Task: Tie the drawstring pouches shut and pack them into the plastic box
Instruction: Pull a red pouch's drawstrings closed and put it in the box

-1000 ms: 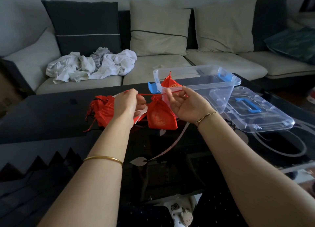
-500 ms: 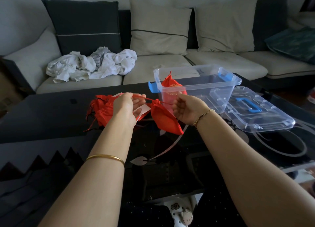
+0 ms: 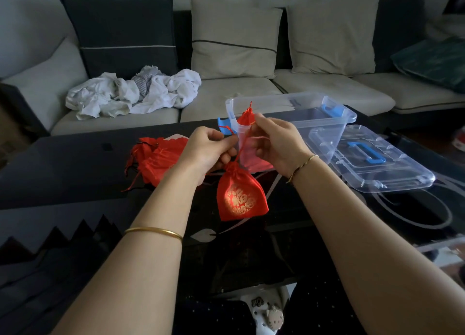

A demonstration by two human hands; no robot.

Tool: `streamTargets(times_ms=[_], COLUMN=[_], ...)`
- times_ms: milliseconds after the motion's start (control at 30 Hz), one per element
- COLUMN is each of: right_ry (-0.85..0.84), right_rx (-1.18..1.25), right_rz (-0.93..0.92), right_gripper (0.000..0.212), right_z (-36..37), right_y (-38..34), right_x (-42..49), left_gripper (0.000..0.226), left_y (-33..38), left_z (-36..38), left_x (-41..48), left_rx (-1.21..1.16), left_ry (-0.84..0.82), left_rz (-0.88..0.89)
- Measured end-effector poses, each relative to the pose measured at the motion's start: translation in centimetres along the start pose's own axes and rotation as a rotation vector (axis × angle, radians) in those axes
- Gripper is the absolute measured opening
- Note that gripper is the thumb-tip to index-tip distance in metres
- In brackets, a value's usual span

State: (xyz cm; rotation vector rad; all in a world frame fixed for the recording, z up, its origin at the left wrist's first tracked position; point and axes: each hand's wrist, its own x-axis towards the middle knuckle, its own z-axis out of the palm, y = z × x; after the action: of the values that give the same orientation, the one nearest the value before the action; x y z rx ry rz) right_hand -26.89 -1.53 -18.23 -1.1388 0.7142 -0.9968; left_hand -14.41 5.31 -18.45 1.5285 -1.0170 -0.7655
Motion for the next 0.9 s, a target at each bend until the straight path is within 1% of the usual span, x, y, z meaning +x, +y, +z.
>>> streamTargets(times_ms=[100, 167, 367, 533, 633, 767, 833, 900], right_ry=[-0.008, -0.019, -0.025, -0.051, -0.057, -0.051, -0.042, -0.034], right_rx=[-0.097, -0.105, -0.121, -0.117, -0.123, -0.131, -0.137, -0.165], right_rz=[-0.059, -0.069, -0.051, -0.038, -0.037, -0.025, -0.031, -0.040], right_gripper=[0.030, 0.030, 0.030, 0.032, 0.031, 0.030, 0.030, 0.030], right_z=[0.33, 0.37, 0.30, 0.54, 0.61, 0.59, 0.51, 0.44], right_y=[0.04, 0.04, 0.07, 0.07, 0.12, 0.05, -0.03, -0.05], right_x=[-0.09, -0.14, -0.29, -0.54, -0.65, -0.74, -0.72, -0.68], left_gripper=[0.021, 0.018, 0.019, 0.020, 0.021, 0.017, 0.018, 0.021], left_y=[-0.14, -0.08, 0.13, 0.10, 0.19, 0.51, 0.40, 0.13], left_z=[0.19, 0.20, 0.18, 0.36, 0.30, 0.31, 0.41, 0.57], left_x=[-0.01, 0.00, 0.07, 0.24, 0.28, 0.20, 0.42, 0.57], left_rx=[0.002, 0.002, -0.145, -0.160, -0.164, -0.181, -0.192, -0.123], left_ry=[-0.010, -0.030, -0.052, -0.027, -0.072, -0.113, -0.094, -0.041], left_rz=[-0.017, -0.036, -0.169, -0.156, -0.151, -0.249, -0.234, -0.172])
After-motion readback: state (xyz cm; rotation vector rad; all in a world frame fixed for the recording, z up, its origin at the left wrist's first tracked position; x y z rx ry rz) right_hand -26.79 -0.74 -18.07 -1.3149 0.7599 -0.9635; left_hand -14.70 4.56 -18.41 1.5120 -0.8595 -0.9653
